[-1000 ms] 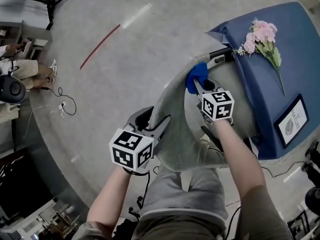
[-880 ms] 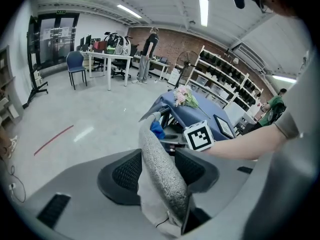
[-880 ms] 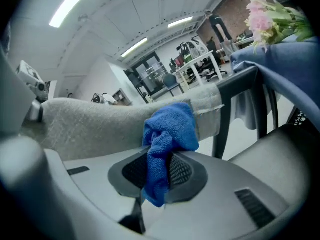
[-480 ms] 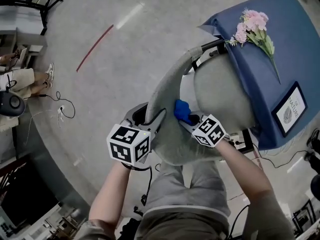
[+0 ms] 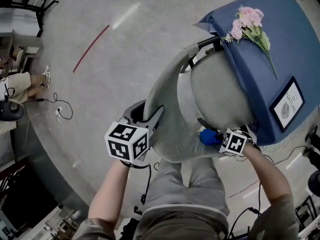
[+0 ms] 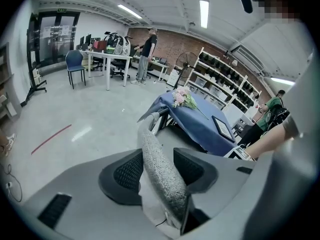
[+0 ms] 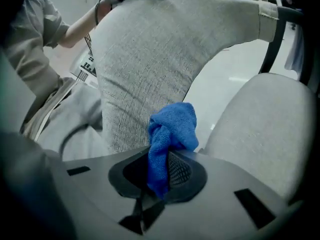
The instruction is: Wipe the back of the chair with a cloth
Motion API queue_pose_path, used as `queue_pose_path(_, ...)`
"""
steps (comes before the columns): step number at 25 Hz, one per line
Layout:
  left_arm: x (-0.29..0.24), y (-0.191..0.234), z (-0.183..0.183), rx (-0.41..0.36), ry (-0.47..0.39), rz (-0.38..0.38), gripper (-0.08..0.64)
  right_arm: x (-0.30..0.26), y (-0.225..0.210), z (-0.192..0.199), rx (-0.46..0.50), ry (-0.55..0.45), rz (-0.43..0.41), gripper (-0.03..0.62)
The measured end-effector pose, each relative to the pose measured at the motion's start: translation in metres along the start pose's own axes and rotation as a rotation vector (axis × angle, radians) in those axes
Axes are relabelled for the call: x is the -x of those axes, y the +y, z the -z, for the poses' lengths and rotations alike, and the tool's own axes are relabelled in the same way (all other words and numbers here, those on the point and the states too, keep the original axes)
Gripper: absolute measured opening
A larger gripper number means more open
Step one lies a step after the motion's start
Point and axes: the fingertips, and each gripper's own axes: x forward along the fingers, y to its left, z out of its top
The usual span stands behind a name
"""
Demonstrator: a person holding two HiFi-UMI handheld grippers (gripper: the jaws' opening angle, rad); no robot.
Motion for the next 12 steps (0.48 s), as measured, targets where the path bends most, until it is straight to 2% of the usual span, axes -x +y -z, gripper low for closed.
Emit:
queue_pose_path(3,0.000,0.000,-0.001,0.006,-0.008,0.007,0.209,-0.007,0.002,-0.014,0.046,0.014,-0.003,0.066)
queue_pose_path(6,-0.001,-0.001,-0.001,0.013,-0.016,0.013,0.209,-0.007,0.004,-0.050,0.101,-0.014,-0.023,0.066)
queue_pose_path(9,0.000,-0.001,-0.001,0.022,-0.024,0.019,0.209,0.000,0.000,-0.109,0.138,-0.119,-0.017,0.066)
queue_pose_path(12,0.000,-0.001,-0.001,0.029,-0.027,0.024,0.209,0.020,-0.022,-0.178,0.149,-0.274,0.074,0.066)
